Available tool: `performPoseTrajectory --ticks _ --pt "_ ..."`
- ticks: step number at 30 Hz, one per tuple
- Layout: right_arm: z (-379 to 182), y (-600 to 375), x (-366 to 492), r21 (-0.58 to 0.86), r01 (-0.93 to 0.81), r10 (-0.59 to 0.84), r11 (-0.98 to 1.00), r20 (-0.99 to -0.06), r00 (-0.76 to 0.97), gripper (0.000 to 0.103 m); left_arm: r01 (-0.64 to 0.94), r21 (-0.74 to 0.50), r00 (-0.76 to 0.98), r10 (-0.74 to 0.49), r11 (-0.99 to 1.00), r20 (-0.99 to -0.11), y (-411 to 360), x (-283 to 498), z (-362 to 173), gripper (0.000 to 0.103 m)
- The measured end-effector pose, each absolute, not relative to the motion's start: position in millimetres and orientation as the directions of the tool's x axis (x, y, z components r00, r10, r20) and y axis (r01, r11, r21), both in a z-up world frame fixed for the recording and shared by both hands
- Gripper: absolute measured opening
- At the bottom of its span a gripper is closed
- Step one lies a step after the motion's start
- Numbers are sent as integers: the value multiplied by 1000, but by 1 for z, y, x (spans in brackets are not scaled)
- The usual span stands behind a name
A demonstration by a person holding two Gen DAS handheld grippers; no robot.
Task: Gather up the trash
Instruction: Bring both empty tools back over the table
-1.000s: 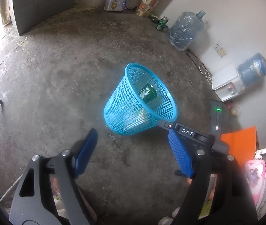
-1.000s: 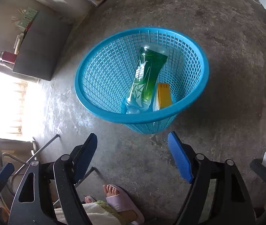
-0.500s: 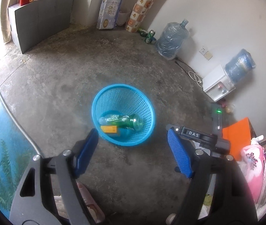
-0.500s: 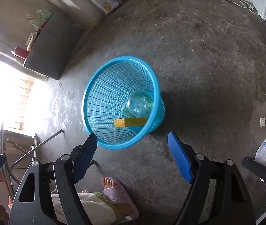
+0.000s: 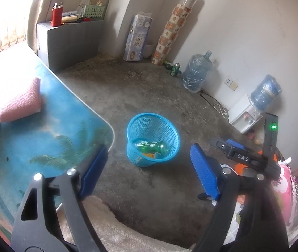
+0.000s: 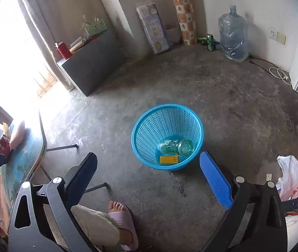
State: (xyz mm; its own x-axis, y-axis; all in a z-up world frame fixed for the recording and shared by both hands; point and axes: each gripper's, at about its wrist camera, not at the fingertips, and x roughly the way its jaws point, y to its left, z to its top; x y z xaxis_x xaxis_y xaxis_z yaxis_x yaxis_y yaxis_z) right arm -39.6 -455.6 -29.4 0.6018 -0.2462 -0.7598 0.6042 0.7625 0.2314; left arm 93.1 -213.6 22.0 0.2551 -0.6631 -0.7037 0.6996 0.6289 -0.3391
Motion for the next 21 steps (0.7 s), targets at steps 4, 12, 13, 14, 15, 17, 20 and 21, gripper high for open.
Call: performPoseTrajectory --ticks 4,12,13,14,15,17,20,21 --pt "7 -415 -23 130 547 -308 827 -709 634 96 660 -317 311 -632 681 -710 -174 93 30 82" --pt "37 -338 25 -69 454 -364 888 -711 602 96 557 -253 444 -541 791 -714 -90 93 28 87" --pt "41 -328 29 -88 431 -364 898 -699 616 96 533 -252 464 -528 808 -711 -79 94 28 87" --pt "46 -319 33 -105 414 -367 904 -686 628 96 509 -254 482 -517 822 -708 -67 96 27 87" --pt "51 -310 37 -119 402 -372 908 -671 641 96 488 -258 497 -509 834 -703 -57 97 26 88" --pt "61 -295 45 -131 384 -374 914 -642 670 96 443 -268 514 -487 856 -706 -41 101 25 90" --pt "75 -272 59 -112 334 -328 936 -621 712 96 399 -307 511 -488 864 -708 -18 112 23 90" --pt "78 -266 65 -97 309 -301 946 -615 729 96 391 -311 514 -486 866 -707 -12 114 24 92"
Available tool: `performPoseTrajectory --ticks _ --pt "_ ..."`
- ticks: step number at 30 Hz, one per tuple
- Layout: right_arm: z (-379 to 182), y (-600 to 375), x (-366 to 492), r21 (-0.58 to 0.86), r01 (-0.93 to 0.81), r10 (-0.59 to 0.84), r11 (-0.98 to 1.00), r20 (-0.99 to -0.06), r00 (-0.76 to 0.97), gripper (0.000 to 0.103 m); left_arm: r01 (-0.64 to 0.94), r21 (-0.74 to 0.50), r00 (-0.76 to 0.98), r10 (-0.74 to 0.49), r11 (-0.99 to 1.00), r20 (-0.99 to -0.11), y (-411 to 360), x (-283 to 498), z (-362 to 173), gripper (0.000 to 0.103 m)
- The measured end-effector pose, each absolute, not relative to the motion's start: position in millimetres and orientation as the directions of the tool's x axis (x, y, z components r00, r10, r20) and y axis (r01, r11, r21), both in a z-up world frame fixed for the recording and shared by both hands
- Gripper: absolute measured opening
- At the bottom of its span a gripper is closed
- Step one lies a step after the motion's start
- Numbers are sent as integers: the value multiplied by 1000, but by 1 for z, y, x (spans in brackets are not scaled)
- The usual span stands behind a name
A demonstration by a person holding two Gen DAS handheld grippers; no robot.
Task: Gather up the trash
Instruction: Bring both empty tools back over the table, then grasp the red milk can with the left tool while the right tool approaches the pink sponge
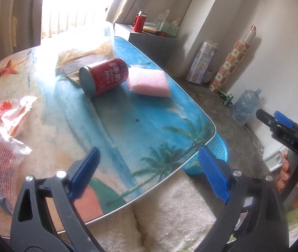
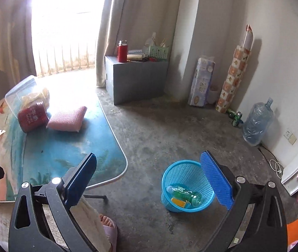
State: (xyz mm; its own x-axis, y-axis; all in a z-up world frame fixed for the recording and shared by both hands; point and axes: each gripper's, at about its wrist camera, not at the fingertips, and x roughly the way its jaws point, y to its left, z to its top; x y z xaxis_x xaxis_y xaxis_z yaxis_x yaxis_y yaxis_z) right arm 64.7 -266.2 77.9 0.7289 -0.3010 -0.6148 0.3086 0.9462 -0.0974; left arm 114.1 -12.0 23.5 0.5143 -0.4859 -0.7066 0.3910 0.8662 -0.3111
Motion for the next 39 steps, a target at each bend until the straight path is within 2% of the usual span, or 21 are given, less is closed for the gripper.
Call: performPoseTrajectory --ticks 3,7,10,15,22,26,35,39 --pt "88 -250 81 -24 188 -165 982 -596 786 96 390 -303 533 -481 870 -696 4 119 27 94" --pt "95 -244 120 161 28 71 987 -578 813 96 394 -278 537 -466 876 -703 15 130 30 94" --pt "86 -246 169 274 -33 201 961 -617 761 96 384 -298 533 -473 874 -702 23 138 31 94" --pt "50 -253 263 426 -23 350 904 -709 612 96 345 -328 535 -472 879 -701 35 149 27 94" --pt "6 -249 355 444 -3 391 896 -787 477 96 342 -362 515 -495 867 -700 40 162 22 94" --pt "-16 -247 380 443 14 399 897 -821 408 96 393 -374 490 -536 840 -688 40 167 23 94" --pt "-27 -242 336 478 -21 458 878 -829 321 96 437 -396 452 -578 808 -680 38 176 23 94" --pt "-23 -229 309 430 -81 431 899 -842 325 96 433 -417 421 -589 799 -690 37 181 18 94"
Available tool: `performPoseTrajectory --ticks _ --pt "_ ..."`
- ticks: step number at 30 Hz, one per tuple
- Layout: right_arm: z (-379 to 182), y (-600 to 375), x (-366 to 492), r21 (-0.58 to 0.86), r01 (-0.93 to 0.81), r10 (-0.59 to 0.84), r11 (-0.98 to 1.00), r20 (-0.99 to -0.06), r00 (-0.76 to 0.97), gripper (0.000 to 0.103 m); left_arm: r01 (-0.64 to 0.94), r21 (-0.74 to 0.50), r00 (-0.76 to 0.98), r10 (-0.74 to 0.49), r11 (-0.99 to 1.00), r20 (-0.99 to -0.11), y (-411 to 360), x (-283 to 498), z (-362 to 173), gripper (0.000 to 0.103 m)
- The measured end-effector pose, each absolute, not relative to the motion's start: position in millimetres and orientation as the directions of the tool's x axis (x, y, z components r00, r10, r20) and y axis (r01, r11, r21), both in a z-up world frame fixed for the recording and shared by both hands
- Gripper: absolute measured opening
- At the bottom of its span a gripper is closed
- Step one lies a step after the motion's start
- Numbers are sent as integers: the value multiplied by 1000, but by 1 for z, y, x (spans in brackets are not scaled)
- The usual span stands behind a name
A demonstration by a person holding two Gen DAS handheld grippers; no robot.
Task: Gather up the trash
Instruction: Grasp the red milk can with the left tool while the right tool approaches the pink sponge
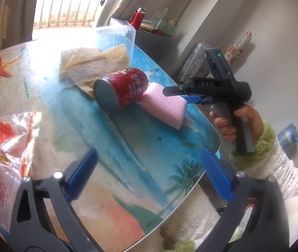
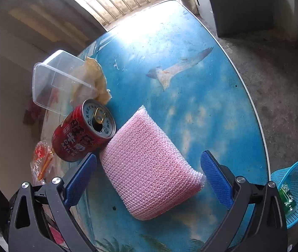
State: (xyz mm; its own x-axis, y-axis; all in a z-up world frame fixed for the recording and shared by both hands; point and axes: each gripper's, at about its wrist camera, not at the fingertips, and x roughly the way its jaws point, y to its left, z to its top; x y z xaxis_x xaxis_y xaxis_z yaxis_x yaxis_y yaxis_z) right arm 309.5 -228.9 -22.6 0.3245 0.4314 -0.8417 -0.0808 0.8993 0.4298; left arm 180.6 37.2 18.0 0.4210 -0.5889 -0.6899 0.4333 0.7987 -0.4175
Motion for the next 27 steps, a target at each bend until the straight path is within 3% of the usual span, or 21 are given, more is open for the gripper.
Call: performPoseTrajectory --ticks 12,20,27 --pt "-27 -167 297 96 -257 196 962 -895 401 96 378 -413 445 -554 828 -704 42 179 21 94" --pt "-29 -169 267 81 -201 166 976 -878 449 92 352 -370 456 -503 859 -734 42 176 23 94" --pt "-30 -199 234 183 -166 237 969 -874 424 92 361 -318 496 -469 877 -731 38 180 33 94"
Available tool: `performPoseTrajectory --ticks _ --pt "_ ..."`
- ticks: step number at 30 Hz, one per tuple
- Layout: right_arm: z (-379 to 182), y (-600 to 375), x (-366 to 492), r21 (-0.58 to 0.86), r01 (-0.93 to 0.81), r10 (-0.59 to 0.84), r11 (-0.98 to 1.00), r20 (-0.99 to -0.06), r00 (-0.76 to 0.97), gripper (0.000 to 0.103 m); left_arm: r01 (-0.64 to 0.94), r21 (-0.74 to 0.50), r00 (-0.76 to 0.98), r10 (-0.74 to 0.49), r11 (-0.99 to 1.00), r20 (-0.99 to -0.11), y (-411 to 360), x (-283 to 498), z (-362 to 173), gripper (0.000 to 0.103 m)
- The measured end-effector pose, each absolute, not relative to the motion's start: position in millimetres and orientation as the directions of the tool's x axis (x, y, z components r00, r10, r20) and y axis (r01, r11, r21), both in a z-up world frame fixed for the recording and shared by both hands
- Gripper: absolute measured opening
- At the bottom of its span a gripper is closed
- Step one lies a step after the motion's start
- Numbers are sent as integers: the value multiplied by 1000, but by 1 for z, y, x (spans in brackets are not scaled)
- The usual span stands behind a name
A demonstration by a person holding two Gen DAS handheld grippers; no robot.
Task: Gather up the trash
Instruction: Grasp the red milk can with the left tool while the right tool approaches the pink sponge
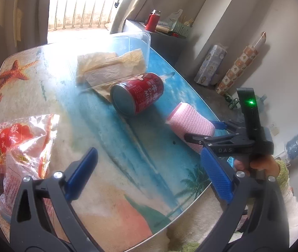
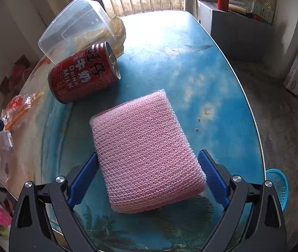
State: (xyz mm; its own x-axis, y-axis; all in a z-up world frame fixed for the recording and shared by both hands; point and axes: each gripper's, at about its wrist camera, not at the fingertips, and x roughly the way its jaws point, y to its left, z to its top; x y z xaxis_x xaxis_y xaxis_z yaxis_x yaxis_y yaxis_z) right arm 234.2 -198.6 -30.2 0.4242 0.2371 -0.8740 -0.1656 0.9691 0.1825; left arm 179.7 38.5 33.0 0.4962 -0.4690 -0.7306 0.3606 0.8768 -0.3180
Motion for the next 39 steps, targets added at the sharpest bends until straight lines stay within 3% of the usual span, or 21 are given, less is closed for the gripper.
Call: performPoseTrajectory --ticks 9,17,22,28,32,39 --pt "-17 -201 230 197 -211 275 958 -843 462 96 455 -93 602 -383 886 -701 20 208 71 94" --pt "-31 -200 237 194 -202 267 960 -854 447 96 622 32 519 -381 783 -765 -45 237 59 94" --pt "-33 -216 232 209 -145 253 967 -852 458 92 640 114 464 -264 760 -846 -75 264 27 87" --pt "-33 -234 222 229 -97 248 969 -849 467 89 595 53 354 -203 802 -913 -73 296 -5 70" --pt "-33 -239 217 246 -84 256 966 -843 474 89 559 7 335 -217 829 -917 -64 299 -9 68" --pt "-33 -241 211 272 -71 273 960 -840 470 89 360 -230 204 -317 904 -926 -31 278 -13 67"
